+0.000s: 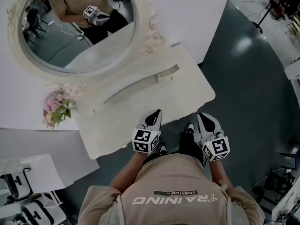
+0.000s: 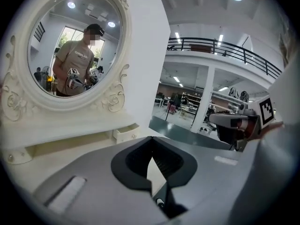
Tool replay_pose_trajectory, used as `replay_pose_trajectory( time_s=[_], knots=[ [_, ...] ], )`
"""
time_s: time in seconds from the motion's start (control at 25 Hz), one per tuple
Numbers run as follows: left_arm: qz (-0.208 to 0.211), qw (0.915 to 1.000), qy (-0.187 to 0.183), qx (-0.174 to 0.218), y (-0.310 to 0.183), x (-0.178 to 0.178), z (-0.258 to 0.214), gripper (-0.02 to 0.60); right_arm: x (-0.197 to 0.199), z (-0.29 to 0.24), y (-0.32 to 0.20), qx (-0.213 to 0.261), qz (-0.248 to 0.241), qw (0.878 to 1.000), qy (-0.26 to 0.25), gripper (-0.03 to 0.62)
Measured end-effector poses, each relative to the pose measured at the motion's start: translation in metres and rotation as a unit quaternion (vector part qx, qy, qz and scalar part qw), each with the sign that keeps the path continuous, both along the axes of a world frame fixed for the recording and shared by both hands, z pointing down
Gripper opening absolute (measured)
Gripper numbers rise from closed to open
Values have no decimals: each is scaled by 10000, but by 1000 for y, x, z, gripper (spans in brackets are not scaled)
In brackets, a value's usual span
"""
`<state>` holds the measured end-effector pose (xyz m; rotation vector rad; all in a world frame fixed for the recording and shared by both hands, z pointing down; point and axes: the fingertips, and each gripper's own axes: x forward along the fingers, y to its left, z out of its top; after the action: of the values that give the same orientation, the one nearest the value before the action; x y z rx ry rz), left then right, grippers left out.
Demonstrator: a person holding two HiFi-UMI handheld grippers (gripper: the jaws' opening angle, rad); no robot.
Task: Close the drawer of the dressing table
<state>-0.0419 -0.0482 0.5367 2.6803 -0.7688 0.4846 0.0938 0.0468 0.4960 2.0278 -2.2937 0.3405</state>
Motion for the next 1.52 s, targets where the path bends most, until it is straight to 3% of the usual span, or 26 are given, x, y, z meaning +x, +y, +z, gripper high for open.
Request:
replay_pose_trajectory(
  time_s=[0.48,0.84,1.24,1.52],
  knots=[
    [-894,9948,-32,491,-60,80,-36,18,77,-10,-80,153,-1319,9905,359,2],
    [-1691,9851,-185,268,-57,93,-27,18,104,-5,-113,110,-2099,9772,299,3],
    [-1954,9797,-407,174,-57,81,-14,18,86,4,-143,163,-2503,9680,109,3],
    [-1799,9836,-83,129,-79,94,-14,18,91,2,-166,84,-2431,9689,463,2]
  ],
)
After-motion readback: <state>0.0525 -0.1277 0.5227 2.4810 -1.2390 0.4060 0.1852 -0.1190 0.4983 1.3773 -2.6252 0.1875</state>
